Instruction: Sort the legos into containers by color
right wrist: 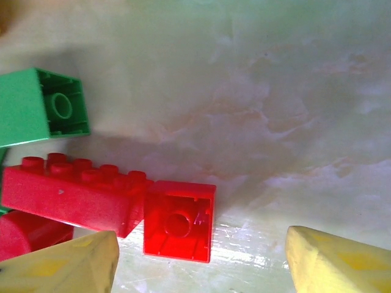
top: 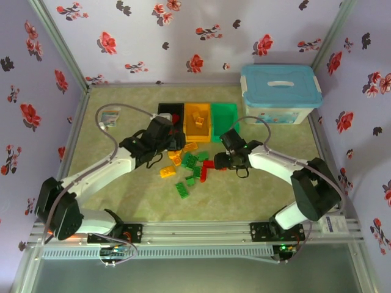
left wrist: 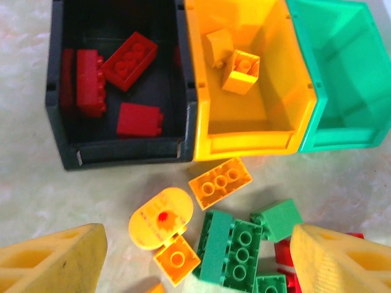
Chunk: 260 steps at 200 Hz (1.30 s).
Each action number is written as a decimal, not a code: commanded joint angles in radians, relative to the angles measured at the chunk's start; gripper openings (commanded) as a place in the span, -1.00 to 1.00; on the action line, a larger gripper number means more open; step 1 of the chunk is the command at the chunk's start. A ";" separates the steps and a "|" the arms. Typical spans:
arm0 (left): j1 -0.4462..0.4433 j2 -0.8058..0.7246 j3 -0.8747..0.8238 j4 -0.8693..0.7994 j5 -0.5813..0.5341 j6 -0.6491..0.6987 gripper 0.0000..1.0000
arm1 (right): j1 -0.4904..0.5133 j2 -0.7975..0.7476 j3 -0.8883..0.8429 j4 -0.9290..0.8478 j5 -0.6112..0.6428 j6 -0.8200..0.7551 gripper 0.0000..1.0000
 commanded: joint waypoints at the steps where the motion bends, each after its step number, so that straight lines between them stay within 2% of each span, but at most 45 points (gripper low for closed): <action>1: 0.007 -0.063 -0.067 0.026 -0.040 -0.047 0.57 | 0.009 0.030 0.016 -0.025 0.004 0.013 0.40; 50: 0.017 -0.153 -0.211 0.012 -0.055 -0.095 0.55 | 0.022 0.096 0.022 -0.017 -0.006 0.026 0.18; 99: 0.031 -0.255 -0.305 0.001 -0.085 -0.121 0.54 | 0.048 0.082 0.045 -0.049 0.021 0.041 -0.38; 135: 0.033 -0.289 -0.354 -0.014 -0.090 -0.134 0.52 | 0.058 0.019 0.138 -0.117 0.053 0.029 -0.43; 159: 0.032 -0.304 -0.404 -0.012 -0.078 -0.173 0.51 | 0.059 0.014 0.259 -0.156 0.064 -0.001 -0.42; 179: 0.025 -0.335 -0.450 -0.008 -0.072 -0.209 0.50 | 0.059 0.075 0.401 -0.177 0.054 -0.037 -0.41; 260: -0.029 -0.556 -0.557 -0.136 -0.093 -0.306 0.49 | 0.067 0.579 1.119 -0.334 -0.067 -0.129 -0.37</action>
